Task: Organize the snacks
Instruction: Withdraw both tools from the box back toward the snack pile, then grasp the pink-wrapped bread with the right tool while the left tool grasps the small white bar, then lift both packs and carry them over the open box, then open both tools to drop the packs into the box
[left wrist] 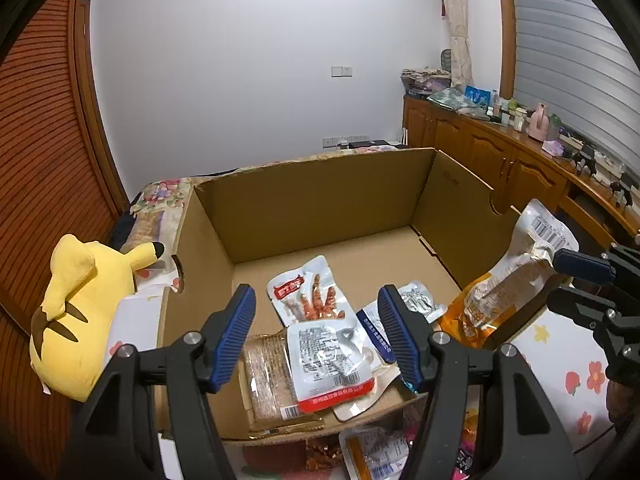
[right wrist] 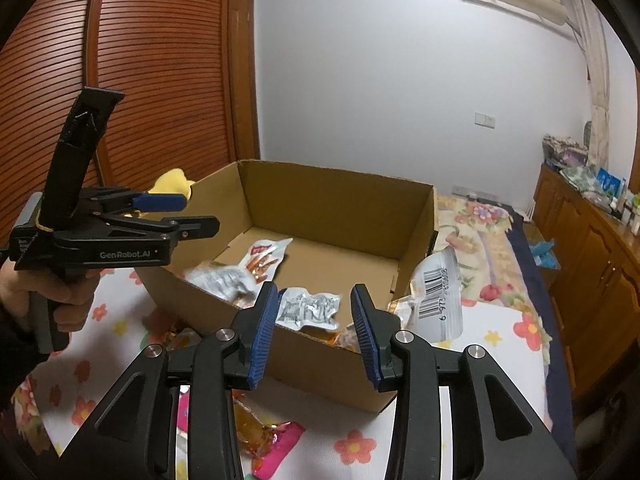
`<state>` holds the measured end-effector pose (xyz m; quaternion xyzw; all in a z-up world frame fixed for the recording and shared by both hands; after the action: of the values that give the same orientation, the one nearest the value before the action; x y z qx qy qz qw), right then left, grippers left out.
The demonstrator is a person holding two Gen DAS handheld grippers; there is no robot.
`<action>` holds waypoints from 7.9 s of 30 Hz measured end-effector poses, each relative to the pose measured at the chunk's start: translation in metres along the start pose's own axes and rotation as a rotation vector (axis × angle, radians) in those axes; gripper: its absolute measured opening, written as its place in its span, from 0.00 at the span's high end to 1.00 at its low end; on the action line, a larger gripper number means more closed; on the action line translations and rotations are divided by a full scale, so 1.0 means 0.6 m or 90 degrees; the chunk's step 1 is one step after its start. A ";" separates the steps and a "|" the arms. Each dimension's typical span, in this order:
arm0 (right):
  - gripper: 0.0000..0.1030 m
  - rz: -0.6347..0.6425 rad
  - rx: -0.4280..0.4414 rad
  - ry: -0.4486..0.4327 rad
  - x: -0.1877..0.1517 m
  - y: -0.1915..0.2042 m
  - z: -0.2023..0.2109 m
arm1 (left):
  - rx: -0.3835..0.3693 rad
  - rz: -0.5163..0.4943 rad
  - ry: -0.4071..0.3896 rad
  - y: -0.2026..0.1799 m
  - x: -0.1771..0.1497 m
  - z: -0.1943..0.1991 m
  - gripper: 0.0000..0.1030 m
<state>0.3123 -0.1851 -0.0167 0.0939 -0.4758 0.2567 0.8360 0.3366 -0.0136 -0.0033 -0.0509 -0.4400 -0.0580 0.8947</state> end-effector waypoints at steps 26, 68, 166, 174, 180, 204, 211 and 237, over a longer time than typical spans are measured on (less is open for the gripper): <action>0.53 0.005 -0.005 0.017 -0.040 0.080 0.091 | -0.027 -0.006 -0.014 -0.006 -0.129 0.154 0.38; 0.48 -0.003 0.108 0.208 -0.117 0.107 -0.068 | -0.031 0.012 0.097 -0.012 -0.291 0.102 0.38; 0.64 -0.002 0.012 0.112 -0.178 0.087 0.094 | -0.107 -0.009 0.024 -0.111 -0.205 0.160 0.80; 0.64 0.009 0.023 0.088 -0.154 0.095 0.111 | -0.097 -0.012 0.003 -0.096 -0.176 0.170 0.80; 0.64 0.023 0.030 0.048 -0.108 0.099 0.117 | -0.088 -0.010 -0.020 -0.077 -0.129 0.162 0.80; 0.64 0.047 0.046 -0.015 0.047 0.059 0.008 | -0.056 0.015 -0.019 -0.001 -0.010 0.034 0.77; 0.64 0.054 0.038 -0.008 0.060 0.062 -0.029 | -0.058 0.019 -0.013 0.007 -0.017 0.023 0.75; 0.73 0.035 0.011 0.039 0.051 0.051 -0.096 | -0.069 0.013 -0.018 0.010 -0.052 0.062 0.66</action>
<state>0.3520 -0.1255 -0.0240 0.0801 -0.4500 0.2863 0.8421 0.2894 -0.0007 -0.0054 -0.1045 -0.4481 -0.0718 0.8849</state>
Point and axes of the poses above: each gripper's, at about its wrist camera, not at the fingertips, and z roughly against the way its jaws point, y to its left, x to its top, the point moved 1 cm from there along -z, roughly the way its jaws point, and after that the axes turned 4 degrees about z, right-handed, at the moved point
